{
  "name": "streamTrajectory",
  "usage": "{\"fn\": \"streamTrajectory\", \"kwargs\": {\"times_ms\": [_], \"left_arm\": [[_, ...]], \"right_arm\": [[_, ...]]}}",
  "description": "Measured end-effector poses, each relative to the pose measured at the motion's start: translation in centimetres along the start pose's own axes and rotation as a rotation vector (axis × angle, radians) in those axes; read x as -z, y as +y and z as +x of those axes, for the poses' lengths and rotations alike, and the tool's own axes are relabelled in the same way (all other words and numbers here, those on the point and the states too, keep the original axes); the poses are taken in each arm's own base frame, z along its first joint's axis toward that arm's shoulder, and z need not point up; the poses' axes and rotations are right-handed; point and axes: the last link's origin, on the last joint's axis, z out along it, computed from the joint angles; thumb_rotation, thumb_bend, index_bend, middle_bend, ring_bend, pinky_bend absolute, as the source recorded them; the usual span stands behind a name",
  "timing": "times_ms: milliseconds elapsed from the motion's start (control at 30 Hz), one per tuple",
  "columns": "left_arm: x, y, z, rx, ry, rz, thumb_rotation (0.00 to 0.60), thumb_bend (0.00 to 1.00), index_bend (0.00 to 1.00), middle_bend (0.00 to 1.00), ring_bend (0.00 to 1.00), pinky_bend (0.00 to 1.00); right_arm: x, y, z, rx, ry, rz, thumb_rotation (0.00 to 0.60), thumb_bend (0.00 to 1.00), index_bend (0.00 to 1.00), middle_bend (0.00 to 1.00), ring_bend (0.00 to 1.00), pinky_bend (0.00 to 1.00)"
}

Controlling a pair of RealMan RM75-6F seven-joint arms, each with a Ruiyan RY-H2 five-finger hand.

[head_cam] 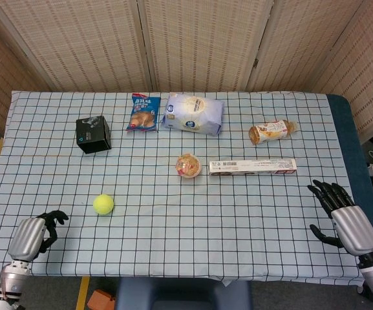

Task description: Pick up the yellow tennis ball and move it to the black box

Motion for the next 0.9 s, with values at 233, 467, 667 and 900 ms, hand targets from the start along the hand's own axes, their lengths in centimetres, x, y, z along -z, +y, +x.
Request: {"fn": "streamTrajectory", "kwargs": {"times_ms": [233,467,667,900], "left_arm": [[-0.6,1.6,-1.7,0.191,-0.035,-0.001,0.600,1.00,0.46,0.49,0.50,0.75],[-0.8,3.9,-3.7,0.414,-0.077,-0.029,0.600,1.00,0.45,0.49,0.50,0.75],[-0.9,5.0,-5.5,0.505,-0.126,-0.041,0.600,1.00,0.45,0.49,0.50,0.75],[-1.1,6.0,-7.3,0.589,-0.153,-0.035,0.600,1.00,0.43,0.47,0.49,0.75]], "right_arm": [[0.0,0.1,0.3,-0.008,0.006,-0.002,0.600,0.26,0.04,0.00,0.00,0.00],[-0.1,0.3,0.2,-0.004,0.000,-0.009,0.600,0.26,0.04,0.00,0.00,0.00],[-0.1,0.2,0.1,-0.004,-0.007,-0.008,0.600,0.26,0.04,0.00,0.00,0.00],[-0.2,0.4,0.2,-0.004,-0.004,-0.016,0.600,0.26,0.04,0.00,0.00,0.00]]}}
